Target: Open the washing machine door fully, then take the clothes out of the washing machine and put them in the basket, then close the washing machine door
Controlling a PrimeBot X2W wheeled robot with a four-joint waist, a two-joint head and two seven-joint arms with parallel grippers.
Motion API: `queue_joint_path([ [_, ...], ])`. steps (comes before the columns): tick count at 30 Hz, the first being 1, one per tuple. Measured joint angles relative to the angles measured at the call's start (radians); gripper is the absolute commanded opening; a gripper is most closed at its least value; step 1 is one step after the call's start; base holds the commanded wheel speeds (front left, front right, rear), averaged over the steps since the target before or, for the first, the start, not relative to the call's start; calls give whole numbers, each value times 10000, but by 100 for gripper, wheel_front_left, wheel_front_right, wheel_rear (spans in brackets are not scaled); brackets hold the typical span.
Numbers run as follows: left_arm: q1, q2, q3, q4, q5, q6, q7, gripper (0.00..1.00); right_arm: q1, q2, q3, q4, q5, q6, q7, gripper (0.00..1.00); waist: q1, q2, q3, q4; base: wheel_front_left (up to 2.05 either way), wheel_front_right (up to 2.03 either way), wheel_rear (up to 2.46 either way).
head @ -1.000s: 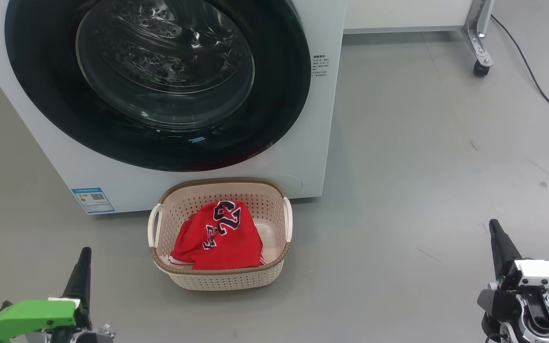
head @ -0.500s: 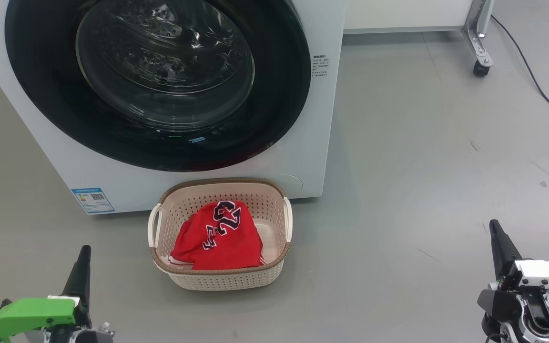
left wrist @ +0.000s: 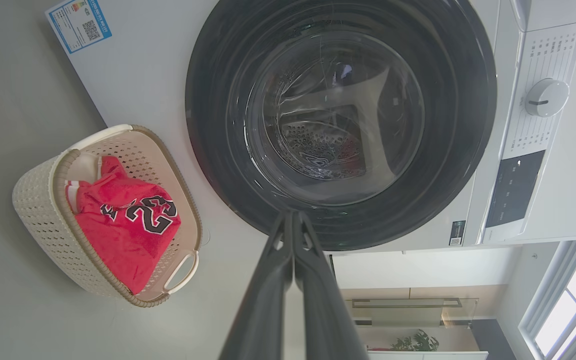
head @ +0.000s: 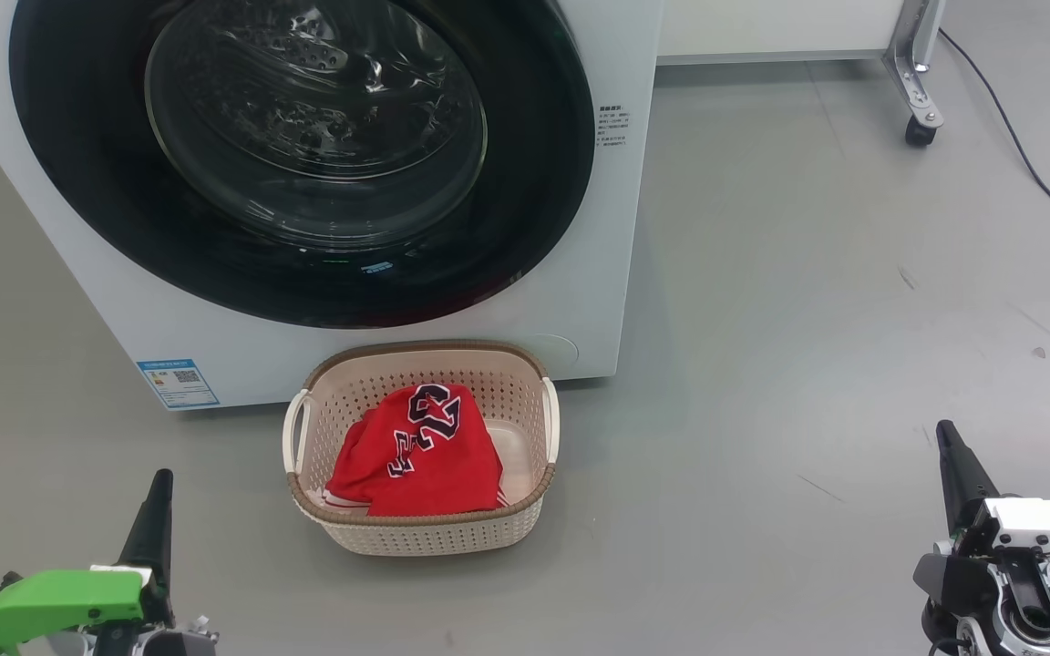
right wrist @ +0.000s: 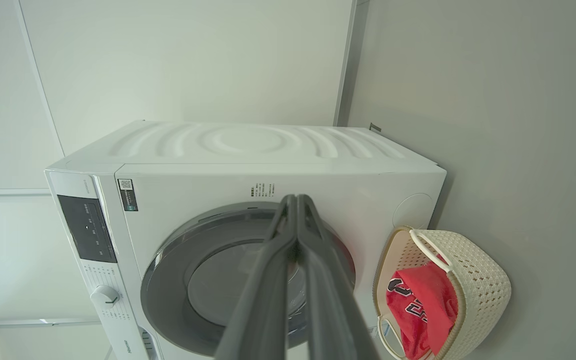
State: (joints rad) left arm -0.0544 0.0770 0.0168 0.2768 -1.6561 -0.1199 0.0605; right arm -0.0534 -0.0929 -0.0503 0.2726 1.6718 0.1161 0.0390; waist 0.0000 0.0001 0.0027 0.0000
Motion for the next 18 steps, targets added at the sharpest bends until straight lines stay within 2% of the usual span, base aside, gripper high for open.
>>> queue_joint_path([
  [18,-13,-2,23,12,0,0,0,0,-5,2,-19,35,0,2,58,0,0,0,-1,0,0,0,0],
])
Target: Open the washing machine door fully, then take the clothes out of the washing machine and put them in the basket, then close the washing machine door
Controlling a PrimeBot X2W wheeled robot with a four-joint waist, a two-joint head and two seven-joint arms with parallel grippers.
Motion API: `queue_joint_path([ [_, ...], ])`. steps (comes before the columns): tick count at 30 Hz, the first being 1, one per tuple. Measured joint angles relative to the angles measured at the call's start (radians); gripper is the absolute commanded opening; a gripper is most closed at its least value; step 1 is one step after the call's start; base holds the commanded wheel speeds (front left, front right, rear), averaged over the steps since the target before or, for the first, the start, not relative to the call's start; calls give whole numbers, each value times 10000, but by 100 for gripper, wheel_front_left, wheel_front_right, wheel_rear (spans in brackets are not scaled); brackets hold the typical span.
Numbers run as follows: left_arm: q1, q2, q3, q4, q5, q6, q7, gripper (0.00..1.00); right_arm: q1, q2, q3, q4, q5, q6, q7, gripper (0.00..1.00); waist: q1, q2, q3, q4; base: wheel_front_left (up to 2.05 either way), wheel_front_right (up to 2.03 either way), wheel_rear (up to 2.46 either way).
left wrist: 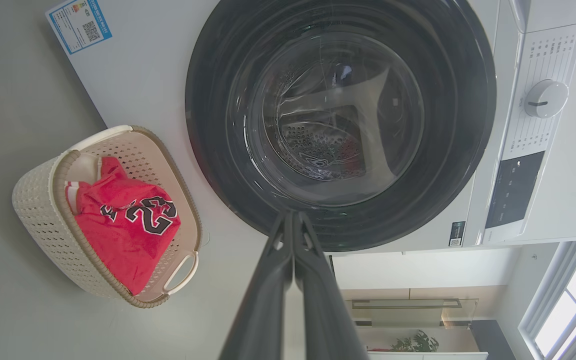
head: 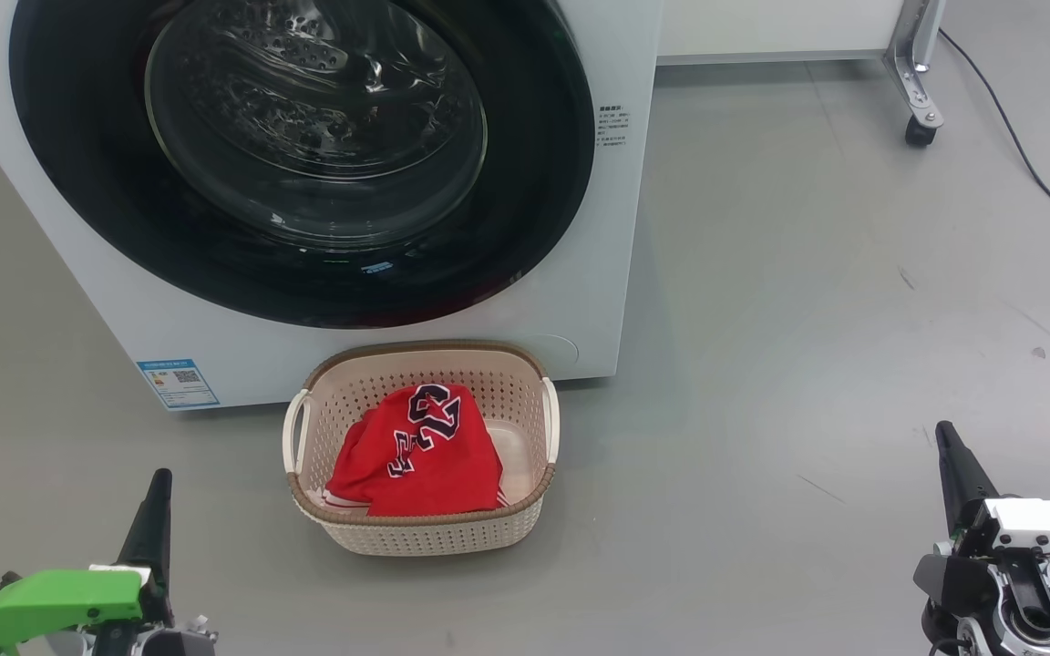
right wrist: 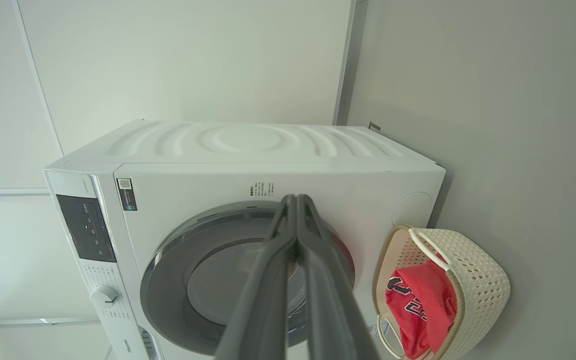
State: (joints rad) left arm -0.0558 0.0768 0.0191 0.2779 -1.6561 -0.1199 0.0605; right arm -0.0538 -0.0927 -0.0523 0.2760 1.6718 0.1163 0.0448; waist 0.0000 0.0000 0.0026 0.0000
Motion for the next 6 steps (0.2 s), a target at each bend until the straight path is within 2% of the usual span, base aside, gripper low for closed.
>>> queue_joint_path([
  [6,-1,-2,2,2,0,-2,0,0,-1,0,-6,6,0,0,0,0,0,0,0,0,0,0,0],
])
